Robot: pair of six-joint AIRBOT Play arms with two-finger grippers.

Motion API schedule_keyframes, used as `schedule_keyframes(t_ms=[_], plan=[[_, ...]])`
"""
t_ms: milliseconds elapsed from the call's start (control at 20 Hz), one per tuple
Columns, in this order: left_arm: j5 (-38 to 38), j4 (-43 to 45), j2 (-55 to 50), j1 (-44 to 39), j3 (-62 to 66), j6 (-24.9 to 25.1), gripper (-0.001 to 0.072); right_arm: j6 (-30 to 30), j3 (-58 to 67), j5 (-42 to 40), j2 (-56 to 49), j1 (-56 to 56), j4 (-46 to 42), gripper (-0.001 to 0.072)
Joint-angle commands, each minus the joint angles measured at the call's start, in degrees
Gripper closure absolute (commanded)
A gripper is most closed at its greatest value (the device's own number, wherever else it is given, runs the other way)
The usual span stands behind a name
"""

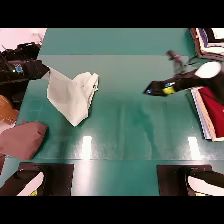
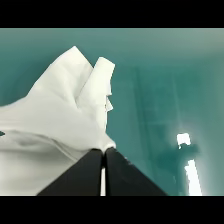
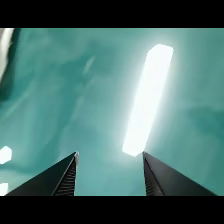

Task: Fold the shirts.

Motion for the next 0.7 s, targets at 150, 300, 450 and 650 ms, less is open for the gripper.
schedule_keyframes(t_ms=[150,300,450,650], plan=[[-5.0,1.8,0.0,0.4,0.4,0.3,0.0685,-11.9,0.2,-8.0,-15.8,11.5,27.5,0.0241],[-5.5,1.7,0.0,0.4,0.4,0.9,0.0685,-18.3,0.2,-8.4,-19.4,15.5,37.6,0.0241],[-6.0,1.6,0.0,0.4,0.4,0.9,0.0685,-22.0,0.7,-9.9,-22.4,19.7,42.9,0.0242],[-7.5,1.4,0.0,0.4,0.4,0.8,0.0685,-22.3,9.8,-10.3,-29.1,24.6,42.6,0.0245]])
